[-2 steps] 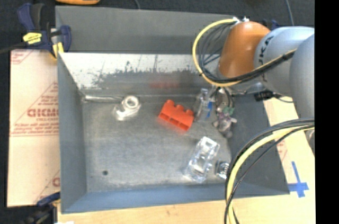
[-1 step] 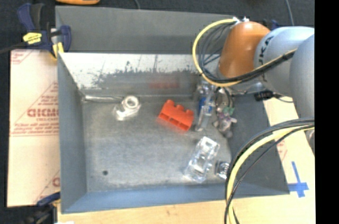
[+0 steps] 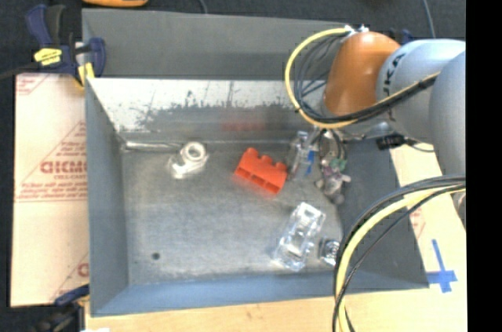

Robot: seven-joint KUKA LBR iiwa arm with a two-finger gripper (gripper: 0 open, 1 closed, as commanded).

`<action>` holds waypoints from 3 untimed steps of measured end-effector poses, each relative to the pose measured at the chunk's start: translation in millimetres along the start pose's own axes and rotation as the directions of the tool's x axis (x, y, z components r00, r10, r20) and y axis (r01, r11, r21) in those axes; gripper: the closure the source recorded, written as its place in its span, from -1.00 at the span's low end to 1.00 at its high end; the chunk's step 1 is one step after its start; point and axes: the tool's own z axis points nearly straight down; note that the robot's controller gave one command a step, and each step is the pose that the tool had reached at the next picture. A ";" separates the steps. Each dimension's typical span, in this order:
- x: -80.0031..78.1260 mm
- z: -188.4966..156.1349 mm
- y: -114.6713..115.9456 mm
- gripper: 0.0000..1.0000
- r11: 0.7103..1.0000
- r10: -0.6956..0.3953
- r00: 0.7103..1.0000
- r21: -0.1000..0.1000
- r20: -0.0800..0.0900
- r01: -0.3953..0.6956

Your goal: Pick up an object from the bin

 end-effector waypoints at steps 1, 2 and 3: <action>0.0 0.0 0.0 -1.00 1.000 -0.001 1.000 0.000 0.000 0.001; 15.7 0.4 12.8 -1.00 0.973 0.230 0.973 -0.002 -0.005 -0.230; 15.3 0.1 12.1 1.00 0.974 0.228 0.974 -0.001 -0.004 -0.228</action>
Offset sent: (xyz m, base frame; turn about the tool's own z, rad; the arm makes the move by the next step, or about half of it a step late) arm 0.0000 0.0000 0.0000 0.0000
